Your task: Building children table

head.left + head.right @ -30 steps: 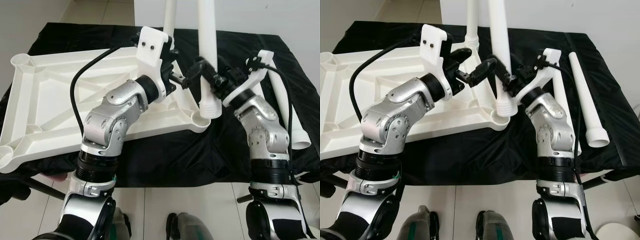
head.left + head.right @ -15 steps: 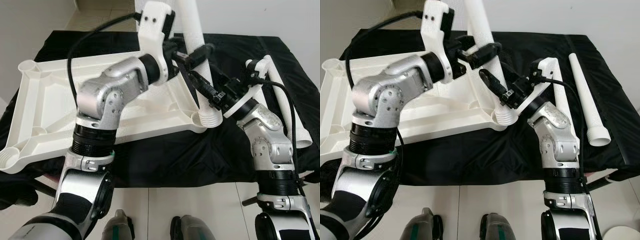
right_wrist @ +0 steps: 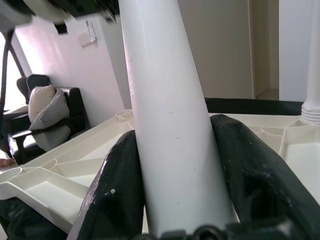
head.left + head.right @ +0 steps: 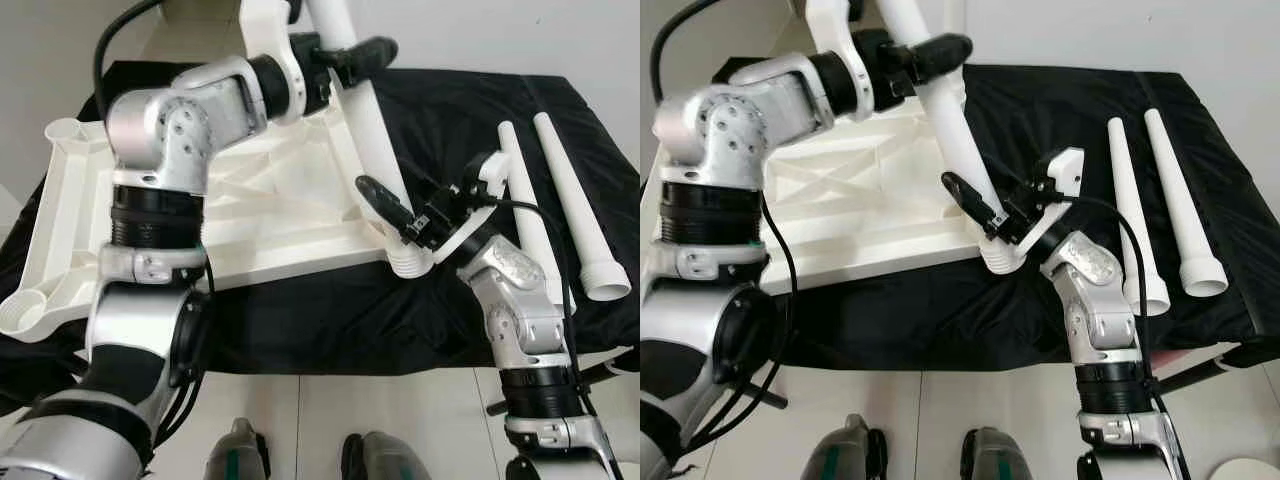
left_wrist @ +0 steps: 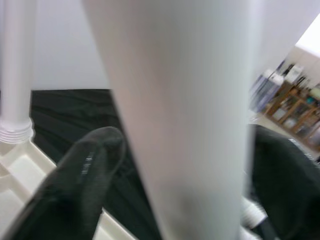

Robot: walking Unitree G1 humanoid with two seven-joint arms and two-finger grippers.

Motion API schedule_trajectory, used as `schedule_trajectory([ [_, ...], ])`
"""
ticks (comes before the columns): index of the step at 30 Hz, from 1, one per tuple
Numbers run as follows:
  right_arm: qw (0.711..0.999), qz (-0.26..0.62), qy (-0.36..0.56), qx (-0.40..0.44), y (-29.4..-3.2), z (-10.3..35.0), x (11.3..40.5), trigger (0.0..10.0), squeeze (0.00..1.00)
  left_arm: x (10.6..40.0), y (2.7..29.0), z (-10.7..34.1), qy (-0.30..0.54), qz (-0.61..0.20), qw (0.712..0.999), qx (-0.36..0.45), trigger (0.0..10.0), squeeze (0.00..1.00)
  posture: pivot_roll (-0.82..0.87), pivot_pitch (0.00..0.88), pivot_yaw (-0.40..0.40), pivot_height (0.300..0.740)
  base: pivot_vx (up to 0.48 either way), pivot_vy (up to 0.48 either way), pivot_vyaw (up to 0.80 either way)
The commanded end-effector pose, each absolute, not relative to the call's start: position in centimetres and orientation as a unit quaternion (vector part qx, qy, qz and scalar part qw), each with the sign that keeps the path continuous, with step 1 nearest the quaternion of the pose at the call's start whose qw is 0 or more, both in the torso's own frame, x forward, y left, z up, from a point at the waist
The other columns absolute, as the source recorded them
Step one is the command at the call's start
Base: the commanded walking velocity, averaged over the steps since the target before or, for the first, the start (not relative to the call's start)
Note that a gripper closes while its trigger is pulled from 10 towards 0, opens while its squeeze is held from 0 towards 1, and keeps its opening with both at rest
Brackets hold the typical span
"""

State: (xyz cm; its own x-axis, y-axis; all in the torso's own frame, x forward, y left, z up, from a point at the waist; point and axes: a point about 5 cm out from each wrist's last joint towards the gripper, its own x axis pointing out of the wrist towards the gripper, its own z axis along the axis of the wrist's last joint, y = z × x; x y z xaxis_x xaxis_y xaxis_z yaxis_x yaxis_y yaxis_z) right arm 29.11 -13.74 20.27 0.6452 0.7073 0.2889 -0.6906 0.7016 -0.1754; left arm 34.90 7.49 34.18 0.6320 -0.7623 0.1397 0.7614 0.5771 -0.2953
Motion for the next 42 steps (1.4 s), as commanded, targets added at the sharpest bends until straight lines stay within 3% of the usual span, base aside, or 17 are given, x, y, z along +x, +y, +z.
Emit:
schedule_trajectory([
  [1, 0.908, 0.380, -0.176, -0.028, -13.8, 20.2, 29.0, 10.0, 0.00, 34.7, 7.6, 34.6, 0.015, -0.439, 0.879, -0.184, 4.7, 0.00, -0.13, 0.017, 0.033, 0.740, 0.000, 0.000, 0.00],
  [2, 0.908, 0.380, -0.176, -0.028, -13.8, 20.2, 29.0, 10.0, 0.00, 34.7, 7.6, 34.6, 0.015, -0.439, 0.879, -0.184, 4.7, 0.00, -0.13, 0.017, 0.033, 0.740, 0.000, 0.000, 0.00],
  [3, 0.910, 0.375, -0.177, -0.028, -13.9, 20.1, 29.1, 10.0, 0.00, 34.5, 7.7, 35.0, 0.014, -0.442, 0.875, -0.194, 0.0, 0.00, -0.13, 0.015, 0.033, 0.740, 0.000, 0.000, 0.00],
  [17, 0.919, 0.354, -0.172, -0.026, -13.6, 20.3, 30.1, 10.0, 0.00, 33.4, 6.9, 35.8, 0.025, -0.482, 0.845, -0.232, 0.0, 0.00, -0.12, 0.000, 0.027, 0.740, 0.000, 0.000, 0.00],
  [18, 0.919, 0.357, -0.165, -0.021, -13.4, 20.4, 30.3, 10.0, 0.09, 33.1, 6.6, 36.0, 0.027, -0.489, 0.840, -0.234, 0.0, 0.00, -0.12, 0.000, 0.023, 0.740, 0.000, 0.000, 0.00],
  [20, 0.919, 0.357, -0.165, -0.021, -13.4, 20.4, 30.3, 10.0, 0.09, 33.1, 6.6, 36.0, 0.027, -0.489, 0.840, -0.234, 0.0, 0.00, -0.12, 0.000, 0.023, 0.740, 0.000, 0.000, 0.00],
  [21, 0.919, 0.361, -0.157, -0.015, -13.3, 20.5, 30.5, 10.0, 1.00, 33.0, 6.5, 36.1, 0.025, -0.492, 0.839, -0.231, 0.0, 0.00, -0.13, 0.000, 0.021, 0.740, 0.000, 0.000, 0.00],
  [26, 0.925, 0.350, -0.139, -0.045, -13.4, 20.9, 31.5, 10.0, 1.00, 32.9, 6.2, 36.5, 0.014, -0.477, 0.854, -0.205, 0.0, 0.00, -0.13, 0.000, 0.015, 0.740, 0.000, 0.000, 0.00],
  [27, 0.933, 0.332, -0.127, -0.055, -13.6, 20.9, 32.0, 10.0, 1.00, 32.7, 5.9, 36.6, 0.009, -0.479, 0.856, -0.193, 10.0, 0.00, -0.13, 0.000, 0.013, 0.740, 0.000, 0.000, 0.00],
  [28, 0.937, 0.322, -0.119, -0.061, -13.7, 21.0, 32.4, 10.0, 0.05, 32.6, 5.7, 36.7, 0.006, -0.481, 0.857, -0.186, 10.0, 0.00, -0.13, 0.000, 0.012, 0.740, 0.000, 0.000, 0.00],
  [36, 0.939, 0.321, -0.099, -0.071, -13.6, 21.7, 33.2, 10.0, 0.00, 31.8, 4.9, 37.1, -0.019, -0.490, 0.859, -0.149, 10.0, 0.00, -0.13, 0.000, 0.006, 0.740, 0.000, 0.000, 0.00],
  [42, 0.930, 0.343, -0.038, -0.128, -13.5, 21.9, 33.7, 10.0, 0.00, 30.7, 3.9, 37.7, -0.054, -0.507, 0.855, -0.095, 10.0, 0.00, -0.13, 0.000, 0.001, 0.740, 0.000, 0.000, 0.00],
])
